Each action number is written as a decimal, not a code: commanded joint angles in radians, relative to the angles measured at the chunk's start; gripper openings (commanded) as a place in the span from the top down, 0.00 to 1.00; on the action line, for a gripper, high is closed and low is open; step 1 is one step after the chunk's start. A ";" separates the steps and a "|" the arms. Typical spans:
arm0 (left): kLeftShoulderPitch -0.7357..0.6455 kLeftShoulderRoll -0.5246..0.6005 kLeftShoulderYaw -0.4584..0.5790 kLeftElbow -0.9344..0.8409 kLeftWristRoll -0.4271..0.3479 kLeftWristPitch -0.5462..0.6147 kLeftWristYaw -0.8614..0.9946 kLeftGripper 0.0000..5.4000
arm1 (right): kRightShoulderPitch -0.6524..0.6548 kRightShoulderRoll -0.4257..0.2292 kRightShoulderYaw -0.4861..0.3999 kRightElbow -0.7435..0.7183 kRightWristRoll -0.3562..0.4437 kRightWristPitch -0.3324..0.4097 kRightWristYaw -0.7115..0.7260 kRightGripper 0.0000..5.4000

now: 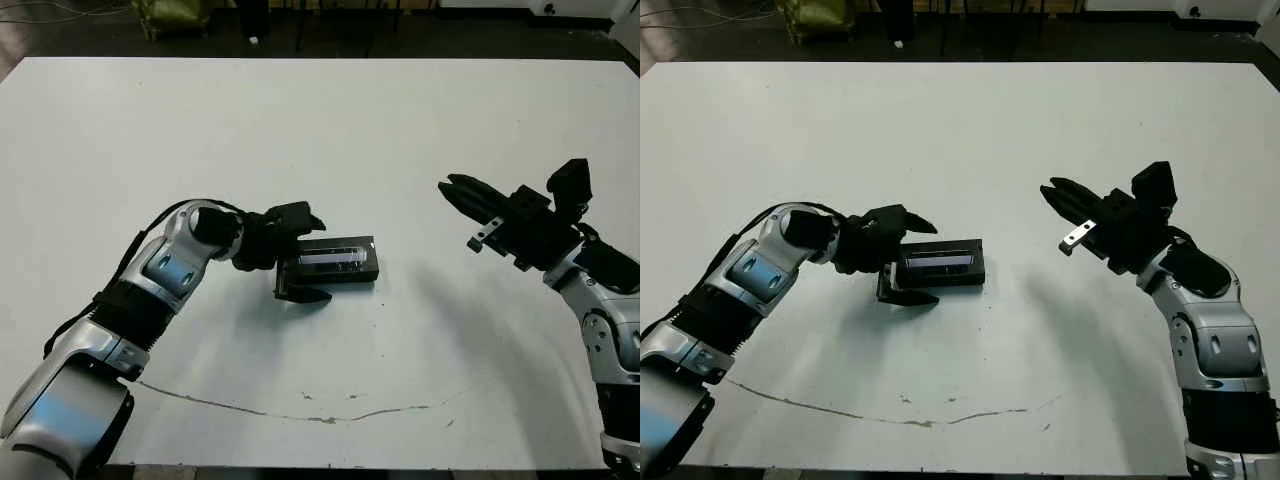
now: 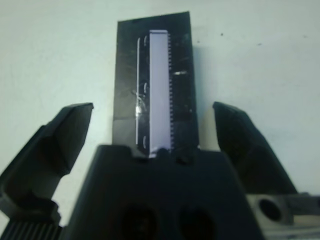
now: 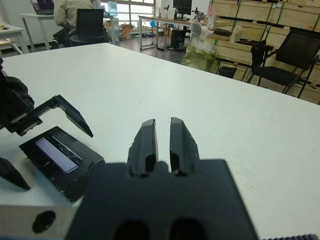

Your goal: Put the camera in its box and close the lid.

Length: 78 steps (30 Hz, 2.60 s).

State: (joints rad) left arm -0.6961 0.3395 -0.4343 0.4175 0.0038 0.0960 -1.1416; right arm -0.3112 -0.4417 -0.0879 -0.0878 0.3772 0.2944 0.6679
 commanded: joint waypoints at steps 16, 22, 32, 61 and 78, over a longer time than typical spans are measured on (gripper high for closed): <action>0.079 -0.049 0.086 0.001 -0.096 0.052 -0.007 0.00 | 0.015 -0.004 0.008 0.011 -0.004 0.018 0.007 1.00; 0.095 -0.051 0.103 -0.028 -0.092 0.039 0.030 0.00 | 0.014 0.000 0.004 0.018 0.009 0.028 0.012 1.00; 0.105 -0.043 0.114 0.003 -0.080 -0.040 0.077 0.00 | 0.016 0.006 0.002 0.022 0.010 0.019 0.014 1.00; 0.580 -0.340 0.341 -0.715 -0.223 0.123 0.886 0.21 | 0.013 0.021 0.011 0.004 -0.005 0.003 -0.016 1.00; 0.525 -0.462 0.154 -0.571 -0.067 0.222 1.036 0.98 | 0.012 0.017 0.009 0.012 -0.003 0.008 -0.023 1.00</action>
State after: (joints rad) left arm -0.1678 -0.1224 -0.2723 -0.1794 -0.0793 0.2910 -0.1126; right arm -0.3060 -0.4205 -0.0808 -0.0779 0.3780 0.2930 0.6457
